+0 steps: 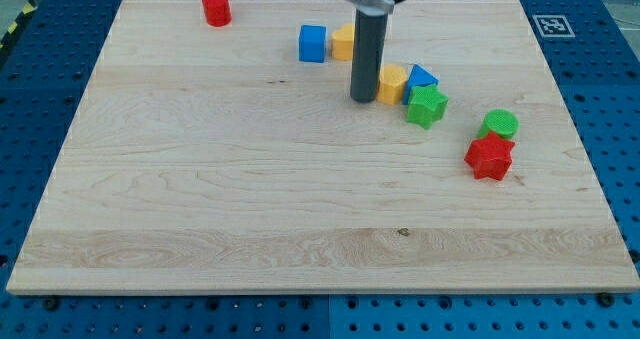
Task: Place red star left to the red circle at top left
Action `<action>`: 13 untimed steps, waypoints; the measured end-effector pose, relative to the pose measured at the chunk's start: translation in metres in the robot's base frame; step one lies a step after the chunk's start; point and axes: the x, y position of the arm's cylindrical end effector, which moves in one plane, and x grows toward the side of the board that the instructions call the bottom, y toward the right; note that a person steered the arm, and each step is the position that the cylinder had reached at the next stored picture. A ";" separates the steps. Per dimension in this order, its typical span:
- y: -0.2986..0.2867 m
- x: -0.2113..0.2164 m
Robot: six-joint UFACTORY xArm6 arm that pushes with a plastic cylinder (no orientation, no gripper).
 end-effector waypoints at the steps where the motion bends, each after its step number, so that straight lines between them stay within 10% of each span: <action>1: 0.013 0.072; 4: 0.236 0.146; 8: 0.027 0.068; 11: 0.106 0.094; 13: 0.016 0.039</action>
